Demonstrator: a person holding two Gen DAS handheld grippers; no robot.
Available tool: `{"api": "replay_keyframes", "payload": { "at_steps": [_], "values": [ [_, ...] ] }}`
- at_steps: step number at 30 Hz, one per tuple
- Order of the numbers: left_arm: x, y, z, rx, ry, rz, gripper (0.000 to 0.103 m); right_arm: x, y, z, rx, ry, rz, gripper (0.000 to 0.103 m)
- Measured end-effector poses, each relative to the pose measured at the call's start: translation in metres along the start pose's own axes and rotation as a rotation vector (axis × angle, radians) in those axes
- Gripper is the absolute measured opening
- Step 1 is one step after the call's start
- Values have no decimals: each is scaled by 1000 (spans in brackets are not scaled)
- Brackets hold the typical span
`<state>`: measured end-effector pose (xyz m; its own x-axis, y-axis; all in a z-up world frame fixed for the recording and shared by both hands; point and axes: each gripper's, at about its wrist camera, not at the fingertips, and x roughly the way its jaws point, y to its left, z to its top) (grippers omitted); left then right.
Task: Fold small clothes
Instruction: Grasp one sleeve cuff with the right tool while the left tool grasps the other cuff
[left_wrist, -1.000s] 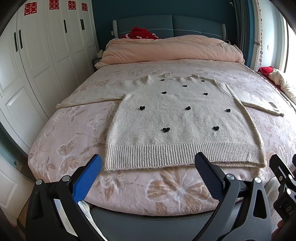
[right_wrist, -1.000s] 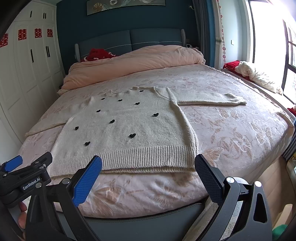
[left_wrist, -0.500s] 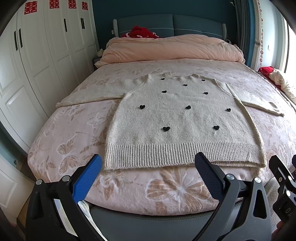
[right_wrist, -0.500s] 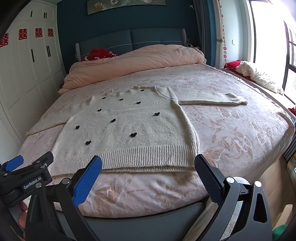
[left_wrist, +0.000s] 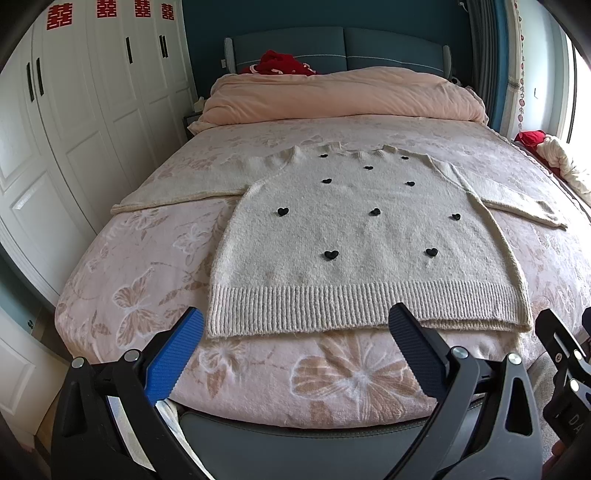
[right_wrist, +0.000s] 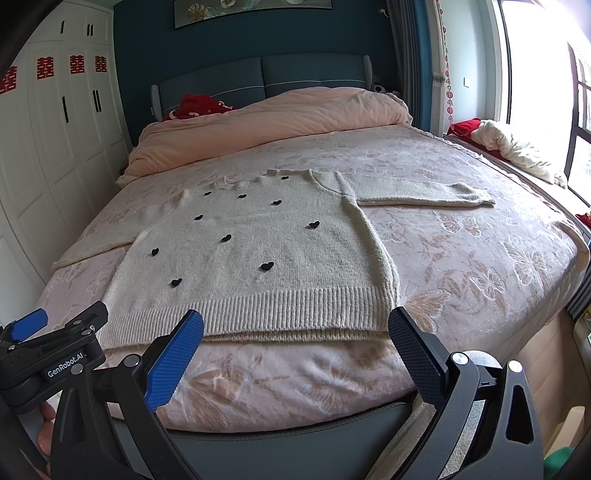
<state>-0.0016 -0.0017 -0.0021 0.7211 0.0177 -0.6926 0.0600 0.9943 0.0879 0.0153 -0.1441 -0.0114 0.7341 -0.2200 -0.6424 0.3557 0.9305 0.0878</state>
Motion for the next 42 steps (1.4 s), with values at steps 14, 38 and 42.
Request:
{"api": "replay_keyframes", "payload": {
  "at_steps": [14,38,42],
  "values": [
    [13,2,-4,-35,58,-77,98,22,-20,-6,16,40,5,98],
    [150,-11,43,-93,198,-102,98,347,-408,180,618,180,-285,98],
    [167,-13,46,-98,215,-108,98,367,-420,182,657,161,-287,75]
  ]
}}
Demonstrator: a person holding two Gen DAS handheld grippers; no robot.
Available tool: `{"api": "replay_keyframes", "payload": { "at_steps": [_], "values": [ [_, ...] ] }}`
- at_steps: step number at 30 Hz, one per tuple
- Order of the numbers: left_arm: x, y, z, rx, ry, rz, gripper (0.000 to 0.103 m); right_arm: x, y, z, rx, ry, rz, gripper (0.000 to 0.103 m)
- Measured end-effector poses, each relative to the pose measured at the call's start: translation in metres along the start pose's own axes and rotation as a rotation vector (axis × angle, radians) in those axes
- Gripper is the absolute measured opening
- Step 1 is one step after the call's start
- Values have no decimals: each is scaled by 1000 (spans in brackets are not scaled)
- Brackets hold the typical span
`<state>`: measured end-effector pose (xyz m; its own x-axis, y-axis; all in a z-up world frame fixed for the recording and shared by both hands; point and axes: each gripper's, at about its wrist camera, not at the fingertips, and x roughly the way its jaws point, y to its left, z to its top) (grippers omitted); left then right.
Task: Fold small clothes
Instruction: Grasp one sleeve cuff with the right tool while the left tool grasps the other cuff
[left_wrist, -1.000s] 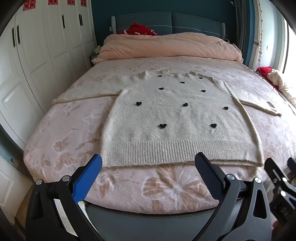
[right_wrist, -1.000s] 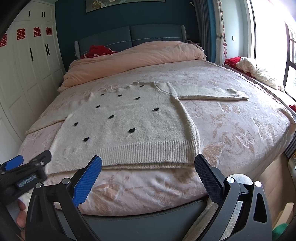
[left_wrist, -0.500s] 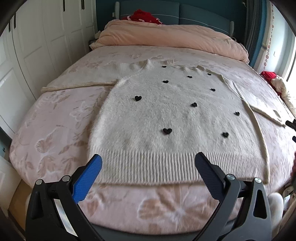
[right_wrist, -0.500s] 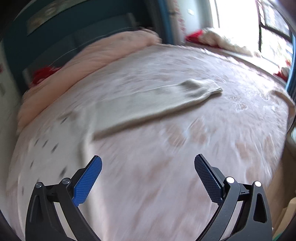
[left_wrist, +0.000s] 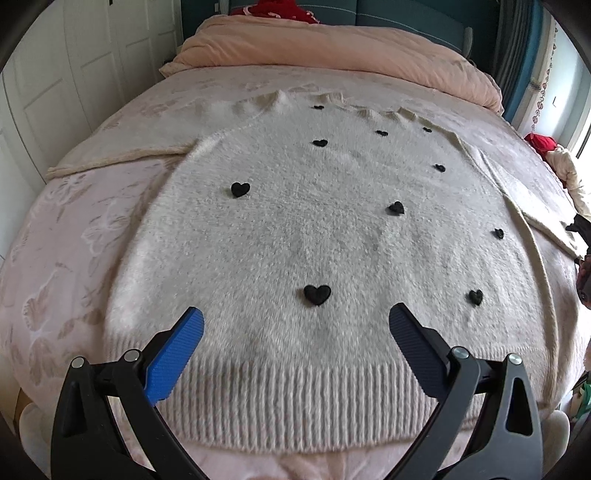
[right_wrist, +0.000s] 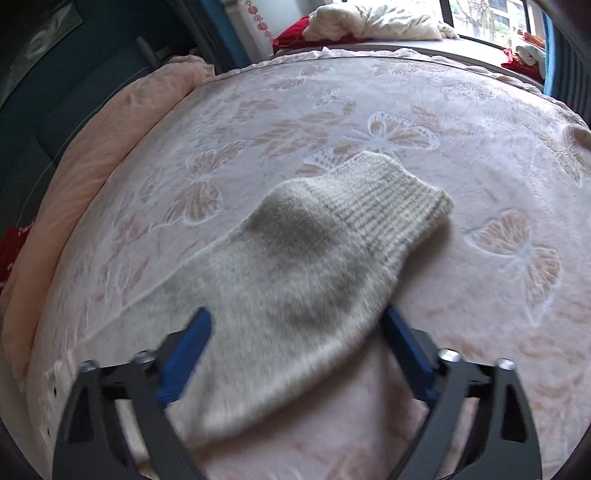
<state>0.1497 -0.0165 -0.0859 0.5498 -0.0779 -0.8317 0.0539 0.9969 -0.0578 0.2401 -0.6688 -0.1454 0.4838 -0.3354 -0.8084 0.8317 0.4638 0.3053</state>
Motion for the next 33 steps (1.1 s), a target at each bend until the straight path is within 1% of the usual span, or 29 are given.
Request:
{"api": "replay_keyframes", "payload": {
  "at_steps": [1,2,3,4,6,7,10,11,13,14,15,16,17,18,19,20,22,23,24,25,26,27,29,30,31,32,33],
  "values": [
    [3,1,1,-4,3,-6,98,1,2,0,-4,-9,1,49],
    [5,1,2,-7,4,-7,98,2,6,1,-12,-4,15,28],
    [6,2,2,-9,4,-8,98,3,10,3,-11,13,53,14],
    [7,3,2,-12,5,-12,98,-2,15,5,-3,4,80,14],
    [7,6,3,-17,4,-16,98,-32,39,9,-23,-81,184,14],
    [7,9,4,-23,3,-22,98,-53,65,11,-72,-121,259,14],
    [4,18,9,-46,-16,-34,98,-103,137,4,-218,-170,443,14],
    [2,21,11,-56,-24,-38,98,-127,176,-8,-299,-180,534,14],
    [-2,27,17,-84,-44,-51,98,-160,235,-36,-429,-171,668,16],
    [-4,32,20,-101,-51,-63,98,-174,271,-60,-512,-145,740,20],
    [-6,36,24,-121,-57,-74,98,-182,303,-87,-583,-99,801,23],
    [-7,41,30,-148,-63,-95,98,-184,322,-106,-625,-62,832,34],
    [-7,45,36,-166,-65,-112,98,-181,349,-141,-695,2,863,43],
    [-7,50,45,-185,-63,-127,98,-176,365,-170,-749,41,863,55],
    [-5,54,52,-197,-60,-141,98,-172,373,-188,-784,60,856,55],
    [-3,58,63,-211,-56,-165,98,-164,378,-218,-833,99,839,55],
    [0,66,82,-235,-65,-206,98,-157,368,-240,-831,136,832,56],
    [4,70,94,-246,-74,-239,98,-149,347,-245,-782,169,833,58],
    [8,73,102,-254,-81,-252,98,-144,330,-245,-736,189,828,63],
    [18,74,117,-264,-87,-267,98,-136,304,-242,-669,206,804,65],
    [30,74,128,-265,-84,-279,98,-130,287,-238,-623,215,783,66],
    [51,72,145,-271,-55,-284,98,-122,262,-232,-566,222,751,66],
    [87,68,164,-310,-2,-309,98,-106,225,-222,-474,240,687,67],
    [103,66,172,-346,25,-302,98,-99,212,-216,-431,255,670,67],
    [123,61,182,-386,41,-337,98,-91,198,-208,-378,272,658,67],
    [136,57,188,-404,48,-353,98,-86,193,-205,-352,276,656,67],
    [147,54,192,-416,58,-352,97,-78,190,-203,-330,278,655,67]
  ]
}}
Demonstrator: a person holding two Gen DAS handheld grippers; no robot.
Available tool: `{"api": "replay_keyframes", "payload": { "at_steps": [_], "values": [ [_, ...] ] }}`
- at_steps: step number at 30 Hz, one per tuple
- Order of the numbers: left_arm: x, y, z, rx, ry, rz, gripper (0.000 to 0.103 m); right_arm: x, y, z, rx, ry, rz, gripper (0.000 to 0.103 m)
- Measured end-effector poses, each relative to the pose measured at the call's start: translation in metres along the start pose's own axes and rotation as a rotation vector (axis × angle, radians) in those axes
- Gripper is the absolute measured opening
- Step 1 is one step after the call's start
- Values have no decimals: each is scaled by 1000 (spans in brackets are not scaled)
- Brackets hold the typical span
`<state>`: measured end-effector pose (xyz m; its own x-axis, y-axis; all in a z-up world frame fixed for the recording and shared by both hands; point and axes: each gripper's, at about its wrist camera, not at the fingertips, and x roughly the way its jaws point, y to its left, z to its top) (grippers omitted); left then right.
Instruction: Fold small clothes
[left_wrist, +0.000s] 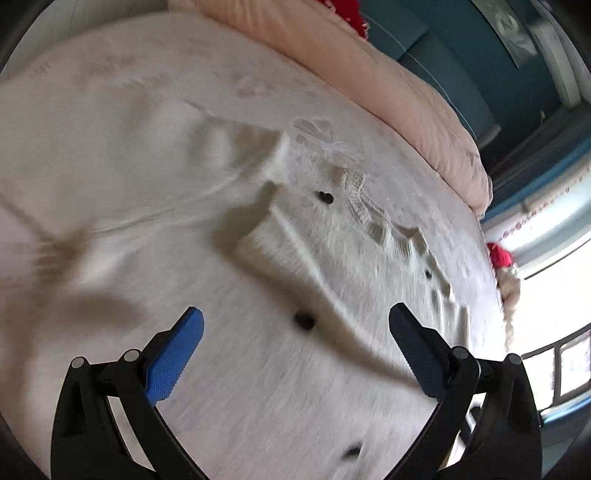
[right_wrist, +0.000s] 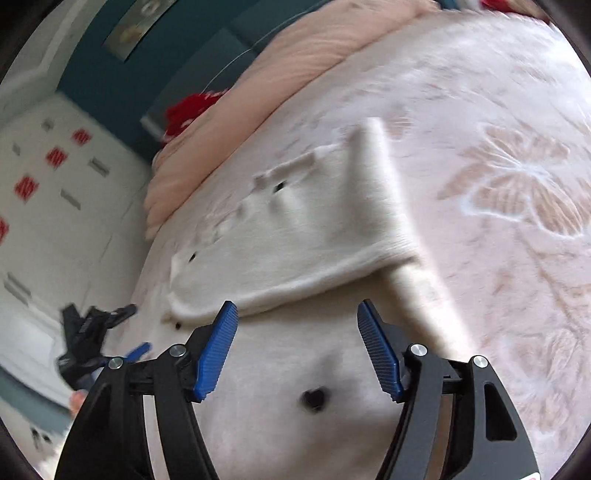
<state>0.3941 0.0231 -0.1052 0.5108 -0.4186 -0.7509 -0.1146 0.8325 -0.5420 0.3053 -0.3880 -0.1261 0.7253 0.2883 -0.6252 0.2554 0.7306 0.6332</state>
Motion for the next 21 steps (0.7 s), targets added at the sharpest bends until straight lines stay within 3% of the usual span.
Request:
{"api": "replay_keyframes", "payload": {
  "at_steps": [3,4,5,6,7,8,13,15,17,18,21],
  "values": [
    [37,3,7,-100,32,26,76,7,-18,14,74,-20,6,67],
    [42,2,10,-104,11,49,56,15,-18,16,94,-27,8,67],
    [45,-2,13,-86,-1,57,44,24,-24,24,128,-31,23,67],
    [49,-8,19,-59,11,57,19,30,-25,27,142,-31,24,61],
    [49,-10,22,-45,13,31,8,37,-26,33,152,-31,19,31],
    [41,-17,28,-24,-26,18,8,41,-22,35,145,-34,18,10],
    [-13,-35,36,103,-196,-62,8,1,2,50,50,-216,67,6],
    [-4,-24,31,115,-167,-39,8,16,-13,42,39,-156,-1,6],
    [28,-4,18,101,-86,51,8,50,-38,25,56,-6,-115,5],
    [44,10,7,87,-48,91,8,50,-41,21,61,-16,-103,5],
    [37,19,-7,108,-114,54,9,23,-21,29,29,-71,-85,6]
  ]
}}
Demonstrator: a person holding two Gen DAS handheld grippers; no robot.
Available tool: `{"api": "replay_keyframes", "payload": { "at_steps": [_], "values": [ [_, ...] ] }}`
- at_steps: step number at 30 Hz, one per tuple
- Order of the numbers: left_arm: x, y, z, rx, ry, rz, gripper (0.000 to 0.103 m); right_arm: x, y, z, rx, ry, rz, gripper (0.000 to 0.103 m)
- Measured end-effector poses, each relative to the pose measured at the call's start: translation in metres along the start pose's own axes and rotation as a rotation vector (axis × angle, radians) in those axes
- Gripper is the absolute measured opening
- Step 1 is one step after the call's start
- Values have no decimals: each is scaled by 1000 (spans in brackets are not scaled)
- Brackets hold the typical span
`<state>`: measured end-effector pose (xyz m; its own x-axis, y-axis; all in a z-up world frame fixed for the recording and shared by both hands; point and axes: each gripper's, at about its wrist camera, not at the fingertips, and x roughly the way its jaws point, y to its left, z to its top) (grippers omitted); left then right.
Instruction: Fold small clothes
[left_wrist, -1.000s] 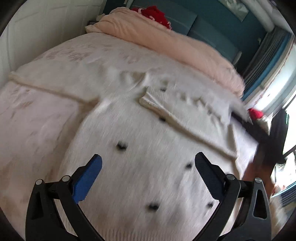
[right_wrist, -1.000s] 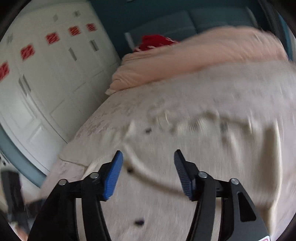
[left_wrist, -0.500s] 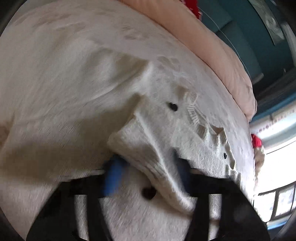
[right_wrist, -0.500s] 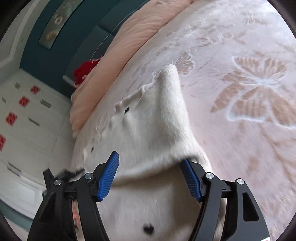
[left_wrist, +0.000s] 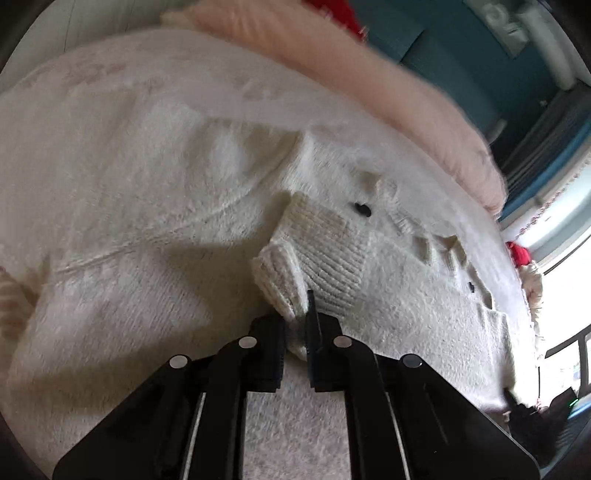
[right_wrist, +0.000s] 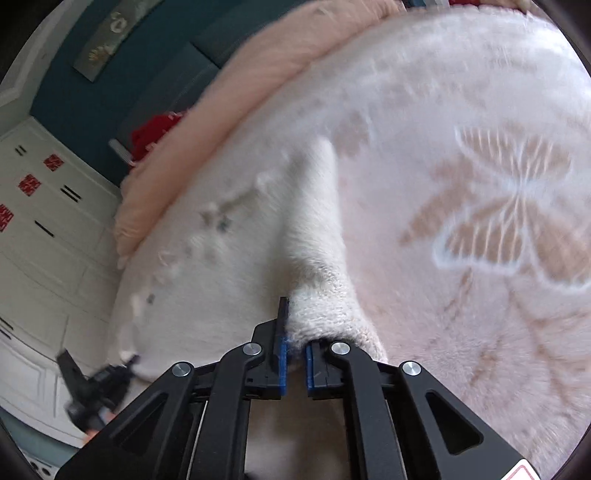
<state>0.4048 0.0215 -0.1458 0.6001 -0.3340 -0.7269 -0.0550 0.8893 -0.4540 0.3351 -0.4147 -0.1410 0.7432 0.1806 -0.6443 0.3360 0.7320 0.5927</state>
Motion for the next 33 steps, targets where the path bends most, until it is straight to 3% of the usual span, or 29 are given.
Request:
{"api": "replay_keyframes", "payload": {
  "at_steps": [3,5,8,10,12,13,14,15,17,18,19,21,22,28,30,31,33],
  "values": [
    [2,-2,-1,6,-12,2,11,-27,21,-3,-61,-49,-79,12],
    [5,-1,0,13,-27,-4,12,-50,35,-9,-117,-138,-158,15],
    [6,3,-5,6,-49,-23,12,-57,59,-9,-194,-230,-195,21],
    [4,7,-6,-9,-53,-42,12,-40,60,-4,-218,-188,-191,22],
    [2,11,-9,-23,-56,-59,12,5,44,-1,-196,-52,-235,21],
    [1,13,-8,-34,-55,-71,13,23,34,-6,-191,7,-278,13],
    [-1,14,-8,-45,-47,-85,15,32,25,-14,-208,10,-278,13],
    [-5,16,-6,-55,-34,-97,19,26,26,-17,-219,-24,-269,16],
    [-25,27,0,-88,-22,-113,42,19,29,-17,-237,-35,-276,17],
    [-39,37,3,-108,-43,-111,63,17,27,-20,-244,-41,-277,18],
    [-61,55,7,-145,-98,-94,75,17,28,-20,-250,-50,-275,19],
    [-94,93,19,-198,-180,-58,83,17,28,-21,-250,-55,-271,19],
    [-112,124,31,-243,-213,-5,86,16,27,-21,-250,-61,-268,19],
    [-165,296,87,-520,-305,329,87,35,37,-29,-299,-92,-321,19],
    [-169,335,95,-614,-312,359,87,35,38,-29,-305,-98,-328,20],
    [-172,352,99,-658,-335,340,86,36,38,-28,-305,-98,-328,20],
    [-171,362,110,-674,-366,339,86,36,37,-28,-303,-100,-327,20]
  ]
}}
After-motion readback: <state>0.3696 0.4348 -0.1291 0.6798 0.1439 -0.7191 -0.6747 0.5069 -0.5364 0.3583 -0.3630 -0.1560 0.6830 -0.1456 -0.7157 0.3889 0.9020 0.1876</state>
